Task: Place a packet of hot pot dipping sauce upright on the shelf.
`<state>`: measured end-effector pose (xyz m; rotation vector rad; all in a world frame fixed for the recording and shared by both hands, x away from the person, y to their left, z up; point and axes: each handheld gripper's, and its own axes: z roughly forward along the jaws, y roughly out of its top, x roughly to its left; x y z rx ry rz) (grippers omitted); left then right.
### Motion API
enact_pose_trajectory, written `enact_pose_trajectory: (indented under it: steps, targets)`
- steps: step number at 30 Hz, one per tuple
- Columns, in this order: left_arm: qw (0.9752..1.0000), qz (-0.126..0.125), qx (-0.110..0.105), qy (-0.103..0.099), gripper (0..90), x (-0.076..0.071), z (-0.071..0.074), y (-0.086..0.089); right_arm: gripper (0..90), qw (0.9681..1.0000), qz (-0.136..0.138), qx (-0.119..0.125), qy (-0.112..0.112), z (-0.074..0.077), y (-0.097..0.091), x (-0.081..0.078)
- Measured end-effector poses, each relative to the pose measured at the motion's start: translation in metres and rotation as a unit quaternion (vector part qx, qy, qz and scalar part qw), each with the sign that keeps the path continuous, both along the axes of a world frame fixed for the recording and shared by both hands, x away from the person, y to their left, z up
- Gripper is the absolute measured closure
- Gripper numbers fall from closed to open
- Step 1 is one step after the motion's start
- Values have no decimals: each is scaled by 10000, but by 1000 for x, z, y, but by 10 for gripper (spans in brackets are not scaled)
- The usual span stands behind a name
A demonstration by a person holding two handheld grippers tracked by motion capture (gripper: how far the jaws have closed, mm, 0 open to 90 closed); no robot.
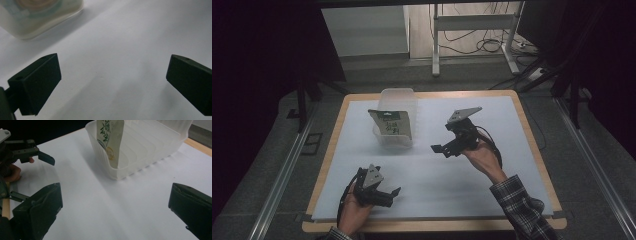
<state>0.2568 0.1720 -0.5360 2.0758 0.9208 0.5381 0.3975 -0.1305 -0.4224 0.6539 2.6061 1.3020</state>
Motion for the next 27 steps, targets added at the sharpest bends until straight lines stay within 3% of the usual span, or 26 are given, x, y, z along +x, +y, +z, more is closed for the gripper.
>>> enact_pose_trajectory:
  steps: [12, 27]
  targets:
    - [10000, 9, 13, 8, 0, 0, 0, 0, 0, 9995, -282, -8, -167, -5, -36, -17]
    - [10000, 3, -36, -22, 0, -1, 1, 1, 0, 9974, -690, -24, -196, -15, -79, -33]
